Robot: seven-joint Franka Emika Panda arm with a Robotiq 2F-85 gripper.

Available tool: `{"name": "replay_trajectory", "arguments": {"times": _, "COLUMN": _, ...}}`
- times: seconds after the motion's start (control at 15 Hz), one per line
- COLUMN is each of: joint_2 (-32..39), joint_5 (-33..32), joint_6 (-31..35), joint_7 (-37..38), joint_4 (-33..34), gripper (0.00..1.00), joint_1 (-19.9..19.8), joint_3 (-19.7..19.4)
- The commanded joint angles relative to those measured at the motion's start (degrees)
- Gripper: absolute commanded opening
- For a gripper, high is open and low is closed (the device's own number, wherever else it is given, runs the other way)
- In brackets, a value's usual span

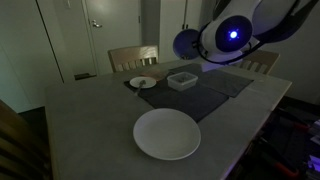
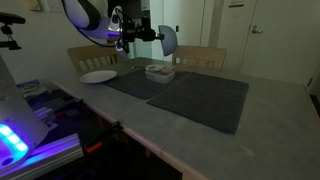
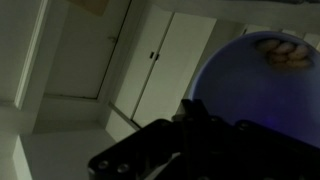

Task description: Pour the contents in the blue bowl into the clear bowl

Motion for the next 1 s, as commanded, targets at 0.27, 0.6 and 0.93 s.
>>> {"name": "replay_trajectory", "arguments": {"times": 0.27, "joint_2": 6.75, "joint_5": 1.86, "joint_6": -28.79, "joint_7": 0.93, "joint_4": 0.92, "gripper": 0.01, "joint_1": 5.72, "joint_3": 4.24}}
{"name": "replay_trajectory", "arguments": {"times": 0.6, "joint_2": 11.37, "joint_5": 1.50, "joint_6": -33.97, "joint_7": 0.28, "joint_4": 3.08, "gripper": 0.01, "joint_1": 5.74, "joint_3": 4.54}}
{"name": "replay_trajectory", "arguments": {"times": 0.93, "joint_2": 13.07, "joint_5": 2.23, "joint_6": -36.13, "joint_7": 0.55, "joint_4": 4.18, "gripper": 0.01, "joint_1": 5.43, "joint_3": 4.68}}
